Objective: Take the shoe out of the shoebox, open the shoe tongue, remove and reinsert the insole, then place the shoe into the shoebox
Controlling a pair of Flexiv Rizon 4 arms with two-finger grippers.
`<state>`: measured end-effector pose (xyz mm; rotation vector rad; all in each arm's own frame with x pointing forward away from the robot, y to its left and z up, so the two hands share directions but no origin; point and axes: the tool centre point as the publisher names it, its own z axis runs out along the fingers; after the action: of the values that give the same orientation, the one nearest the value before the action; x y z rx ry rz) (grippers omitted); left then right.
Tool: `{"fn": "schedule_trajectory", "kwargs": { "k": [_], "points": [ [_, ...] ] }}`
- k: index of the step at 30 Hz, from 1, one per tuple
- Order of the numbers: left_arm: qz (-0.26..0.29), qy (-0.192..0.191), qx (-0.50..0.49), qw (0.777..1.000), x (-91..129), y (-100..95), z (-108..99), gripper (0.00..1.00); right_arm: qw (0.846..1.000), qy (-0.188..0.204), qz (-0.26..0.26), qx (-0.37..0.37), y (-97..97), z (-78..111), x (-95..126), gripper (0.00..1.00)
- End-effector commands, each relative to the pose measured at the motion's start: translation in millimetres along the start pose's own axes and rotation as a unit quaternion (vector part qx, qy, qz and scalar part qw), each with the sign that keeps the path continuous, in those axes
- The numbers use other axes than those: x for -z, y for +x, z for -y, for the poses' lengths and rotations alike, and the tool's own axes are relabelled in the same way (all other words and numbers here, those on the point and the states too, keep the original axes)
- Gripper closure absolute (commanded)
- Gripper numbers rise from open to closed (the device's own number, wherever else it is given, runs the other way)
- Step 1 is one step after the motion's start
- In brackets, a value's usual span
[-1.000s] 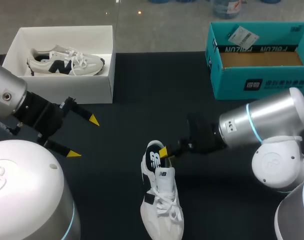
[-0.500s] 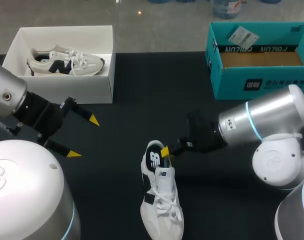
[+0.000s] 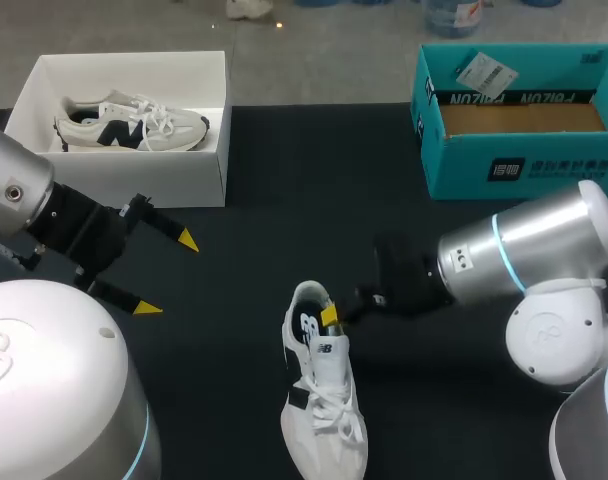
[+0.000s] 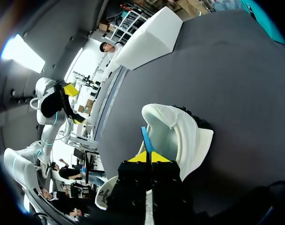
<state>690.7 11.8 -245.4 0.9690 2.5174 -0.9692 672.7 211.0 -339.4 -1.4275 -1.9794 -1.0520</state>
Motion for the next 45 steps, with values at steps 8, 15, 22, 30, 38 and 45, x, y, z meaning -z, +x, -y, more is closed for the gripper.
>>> {"fn": "schedule_trajectory", "kwargs": {
  "k": [8,15,22,30,38,45],
  "points": [
    [-0.001,-0.001,0.000,1.000,1,0.5,1,0.00,1.000,-0.011,-0.003,-0.018,-2.0,22.7,-11,1.00],
    [-0.001,-0.001,0.000,1.000,1,0.5,1,0.00,1.000,-0.011,-0.002,-0.022,-4.1,23.1,-12,1.00],
    [-0.001,-0.001,0.000,1.000,1,0.5,1,0.00,1.000,-0.010,0.003,-0.017,-0.7,14.3,-8,0.54],
    [-0.001,-0.001,0.000,1.000,1,0.5,1,0.00,1.000,-0.014,0.013,-0.001,3.0,-0.8,5,0.00],
    [-0.001,-0.001,0.000,1.000,1,0.5,1,0.00,0.999,-0.020,0.030,0.019,7.8,-22.5,21,0.00],
    [-0.001,-0.001,0.000,1.000,1,0.5,1,0.00,0.998,-0.029,0.054,0.031,14.9,-36.6,44,0.00]
  ]
}}
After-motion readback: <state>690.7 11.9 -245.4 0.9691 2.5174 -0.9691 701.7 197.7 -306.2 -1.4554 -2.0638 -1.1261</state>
